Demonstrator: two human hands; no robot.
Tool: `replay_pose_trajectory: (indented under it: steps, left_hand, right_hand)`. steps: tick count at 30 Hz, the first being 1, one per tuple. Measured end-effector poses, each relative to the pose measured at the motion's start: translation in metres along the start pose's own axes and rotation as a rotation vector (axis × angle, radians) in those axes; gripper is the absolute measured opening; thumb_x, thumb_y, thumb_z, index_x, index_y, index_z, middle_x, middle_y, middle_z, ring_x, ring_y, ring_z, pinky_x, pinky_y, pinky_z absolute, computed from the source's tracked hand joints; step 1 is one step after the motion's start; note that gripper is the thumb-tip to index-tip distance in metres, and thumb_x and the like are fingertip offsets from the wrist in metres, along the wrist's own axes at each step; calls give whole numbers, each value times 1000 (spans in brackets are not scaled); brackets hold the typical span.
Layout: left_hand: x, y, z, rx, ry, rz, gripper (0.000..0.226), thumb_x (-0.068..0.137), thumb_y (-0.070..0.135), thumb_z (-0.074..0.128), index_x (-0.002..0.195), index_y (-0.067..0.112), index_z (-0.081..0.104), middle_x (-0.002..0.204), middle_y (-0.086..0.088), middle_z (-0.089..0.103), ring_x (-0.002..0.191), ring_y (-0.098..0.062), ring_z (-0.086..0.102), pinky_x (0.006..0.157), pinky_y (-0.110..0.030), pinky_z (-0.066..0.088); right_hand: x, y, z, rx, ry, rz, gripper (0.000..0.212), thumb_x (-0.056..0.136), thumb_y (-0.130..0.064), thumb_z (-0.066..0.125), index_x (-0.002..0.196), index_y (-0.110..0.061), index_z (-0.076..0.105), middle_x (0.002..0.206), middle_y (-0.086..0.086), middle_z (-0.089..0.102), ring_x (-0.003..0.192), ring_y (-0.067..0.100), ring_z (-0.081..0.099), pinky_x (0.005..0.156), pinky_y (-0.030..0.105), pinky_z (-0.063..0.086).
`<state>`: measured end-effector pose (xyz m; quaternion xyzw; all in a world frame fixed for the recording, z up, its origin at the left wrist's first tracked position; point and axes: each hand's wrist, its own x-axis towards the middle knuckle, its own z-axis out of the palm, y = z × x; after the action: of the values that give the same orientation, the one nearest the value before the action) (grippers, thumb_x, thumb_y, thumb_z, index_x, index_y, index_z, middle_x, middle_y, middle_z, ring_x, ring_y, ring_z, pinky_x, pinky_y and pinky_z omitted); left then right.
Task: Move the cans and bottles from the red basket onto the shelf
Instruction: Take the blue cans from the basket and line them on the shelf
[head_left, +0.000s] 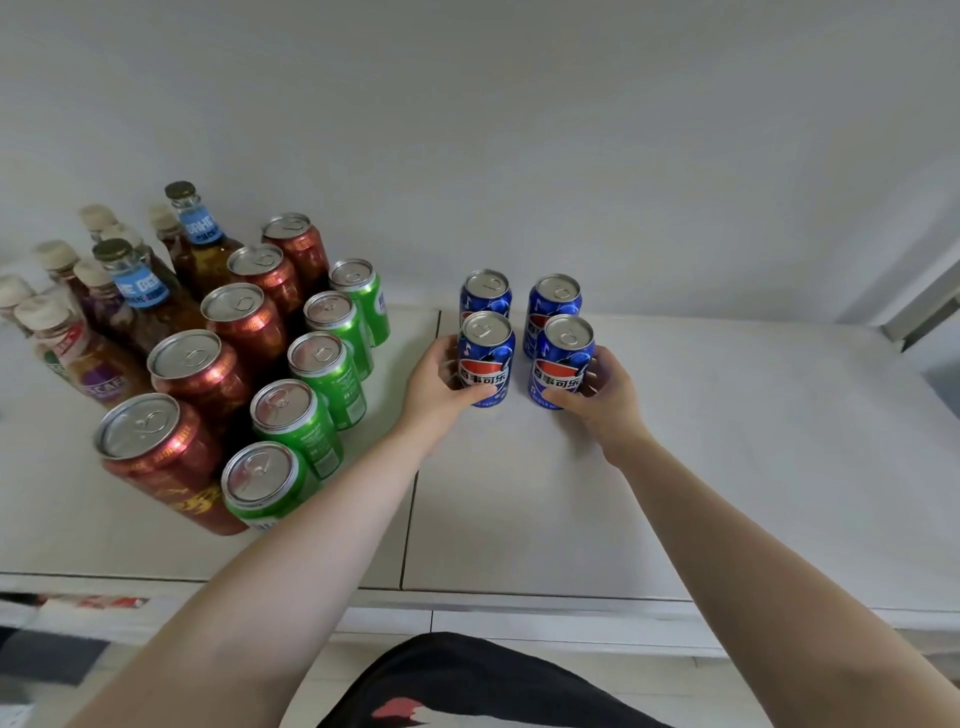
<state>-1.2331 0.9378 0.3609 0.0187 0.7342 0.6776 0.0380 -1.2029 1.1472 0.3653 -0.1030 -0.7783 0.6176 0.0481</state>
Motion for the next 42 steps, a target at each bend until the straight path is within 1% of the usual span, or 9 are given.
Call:
replay_pose_trajectory:
  steps: [6, 13, 16, 20, 27, 31, 33, 36, 42]
  left_hand:
    - [0, -7, 2, -20, -1, 20, 62, 70, -3, 77, 124, 13, 51, 119, -1, 66, 108, -15, 64, 84, -23, 51]
    - [-16, -6, 7, 60, 39, 21, 77, 72, 0, 77, 138, 11, 39, 131, 5, 51, 112, 4, 53, 86, -5, 42]
    - [-34, -9, 5, 217, 98, 19, 84, 73, 17, 79, 145, 12, 34, 146, -2, 44, 133, -13, 42, 106, -22, 32]
    - [-89, -2, 4, 278, 166, 34, 69, 78, 15, 74, 140, 14, 42, 141, -4, 50, 131, -15, 45, 106, -23, 31]
    - [-243, 5, -31, 453, 315, 136, 45, 82, 9, 68, 126, 13, 57, 123, 1, 64, 114, -10, 58, 92, -9, 38]
    - [-328, -14, -82, 547, 434, 1, 42, 82, 23, 64, 124, 19, 59, 117, 7, 64, 106, -13, 60, 87, -16, 40]
    - [-367, -28, -111, 603, 488, -84, 42, 85, 22, 65, 126, 19, 57, 121, 4, 62, 113, -16, 58, 93, -19, 38]
    - [-432, -49, -152, 647, 604, -233, 48, 87, 21, 66, 133, 20, 53, 133, 0, 58, 123, -17, 53, 100, -22, 34]
    - [-581, -89, -226, 713, 748, -468, 53, 87, 27, 64, 137, 23, 48, 134, 0, 55, 124, -20, 51, 101, -28, 37]
  right_hand:
    - [-1, 0, 0, -16, 6, -6, 66, 68, -9, 84, 126, -18, 53, 117, -3, 65, 106, 14, 63, 92, 34, 53]
    - [-12, 2, 1, -58, 33, -7, 81, 66, -19, 84, 137, -22, 45, 130, -4, 59, 120, 13, 54, 98, 29, 43]
    - [-32, 2, -3, -56, 134, 47, 80, 70, -20, 82, 140, -19, 42, 136, 2, 52, 117, 14, 50, 94, 24, 38]
    - [-80, 1, -6, -155, 155, -54, 59, 78, -20, 75, 131, -17, 49, 130, 0, 57, 116, 16, 53, 97, 27, 42]
    - [-177, -16, 43, -278, -190, -367, 44, 81, -16, 70, 124, -16, 58, 118, -1, 60, 104, 11, 55, 93, 23, 44]
    - [-233, -14, 98, -345, -418, -483, 42, 80, -15, 69, 121, -13, 60, 116, 2, 62, 105, 18, 57, 92, 26, 44]
    - [-262, -13, 126, -396, -521, -518, 40, 81, -16, 68, 120, -13, 61, 118, 2, 63, 108, 19, 57, 91, 22, 41]
    - [-307, -7, 171, -491, -681, -563, 41, 82, -20, 67, 121, -14, 61, 120, 3, 63, 112, 21, 57, 93, 29, 44]
    - [-424, 7, 265, -636, -978, -649, 51, 83, -28, 67, 131, -18, 53, 132, 0, 55, 124, 20, 48, 103, 30, 36]
